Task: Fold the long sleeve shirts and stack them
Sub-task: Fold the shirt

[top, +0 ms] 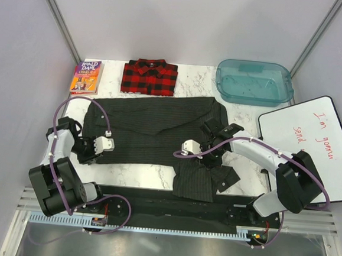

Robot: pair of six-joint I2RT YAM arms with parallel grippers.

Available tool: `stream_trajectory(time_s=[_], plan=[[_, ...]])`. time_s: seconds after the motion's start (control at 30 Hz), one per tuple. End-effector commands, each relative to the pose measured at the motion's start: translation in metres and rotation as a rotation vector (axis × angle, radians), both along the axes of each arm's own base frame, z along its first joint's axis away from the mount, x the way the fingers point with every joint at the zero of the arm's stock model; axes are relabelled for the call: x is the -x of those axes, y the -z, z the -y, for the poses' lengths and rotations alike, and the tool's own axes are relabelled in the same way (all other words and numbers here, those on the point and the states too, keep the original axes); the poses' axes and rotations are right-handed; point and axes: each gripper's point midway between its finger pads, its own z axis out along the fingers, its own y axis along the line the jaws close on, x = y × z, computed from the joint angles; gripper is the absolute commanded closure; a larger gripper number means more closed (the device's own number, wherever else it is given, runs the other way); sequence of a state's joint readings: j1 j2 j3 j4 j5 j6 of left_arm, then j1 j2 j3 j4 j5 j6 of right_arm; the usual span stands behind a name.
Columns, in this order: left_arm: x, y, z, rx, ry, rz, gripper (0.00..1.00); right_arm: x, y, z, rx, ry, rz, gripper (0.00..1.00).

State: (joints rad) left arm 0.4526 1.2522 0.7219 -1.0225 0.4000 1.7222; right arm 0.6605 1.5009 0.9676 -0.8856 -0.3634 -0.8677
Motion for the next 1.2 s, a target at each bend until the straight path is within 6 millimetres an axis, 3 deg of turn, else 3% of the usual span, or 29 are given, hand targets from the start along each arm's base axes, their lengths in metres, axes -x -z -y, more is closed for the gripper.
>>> stream_trajectory(time_s=[0.0,0.17,0.27,0.33,0.37,0.43,0.47,0.57,0.63,0.73,0.9,0.97,1.1,1.17], plan=[[-0.002,0.003,0.0,0.007,0.0,0.007,0.64,-0.006,-0.021,-0.009,-0.069,0.008,0.022,1.0],[-0.008,-0.005,0.001,0.023,-0.005,0.027,0.88,-0.007,-0.023,-0.01,-0.078,0.019,0.016,1.0],[-0.012,-0.017,0.006,0.062,-0.008,0.037,0.97,-0.011,-0.029,-0.011,-0.097,0.03,0.026,1.0],[-0.014,-0.019,0.008,0.074,-0.005,0.041,0.98,-0.01,-0.027,-0.011,-0.091,0.03,0.014,1.0],[-0.015,-0.019,0.008,0.075,-0.004,0.043,0.98,-0.008,-0.021,-0.009,-0.063,0.027,-0.012,0.97],[-0.013,-0.016,0.008,0.075,-0.006,0.03,0.98,-0.002,-0.018,0.002,0.001,0.019,-0.053,0.82],[-0.011,-0.014,0.007,0.072,-0.009,0.018,0.98,0.001,-0.021,0.005,-0.001,0.009,-0.057,0.65],[-0.008,-0.013,0.009,0.071,-0.012,0.017,0.98,0.021,-0.044,0.009,-0.058,-0.046,0.003,0.47],[-0.008,-0.014,0.01,0.078,-0.011,0.023,0.98,0.036,-0.05,0.015,-0.071,-0.093,0.055,0.45],[-0.003,-0.009,0.013,0.084,-0.008,0.01,0.98,0.064,-0.036,0.015,-0.051,-0.198,0.042,0.43],[0.003,-0.004,0.015,0.089,-0.02,-0.007,0.98,0.097,-0.019,-0.017,-0.1,-0.359,0.032,0.41],[0.004,-0.004,0.015,0.084,-0.014,-0.003,0.98,0.12,-0.021,-0.029,-0.137,-0.416,-0.039,0.38],[0.006,-0.003,0.018,0.084,-0.001,0.01,0.98,0.153,-0.016,-0.027,-0.148,-0.498,-0.109,0.37],[0.005,-0.001,0.019,0.093,-0.011,0.013,0.98,0.153,-0.009,-0.03,-0.138,-0.483,-0.065,0.34]])
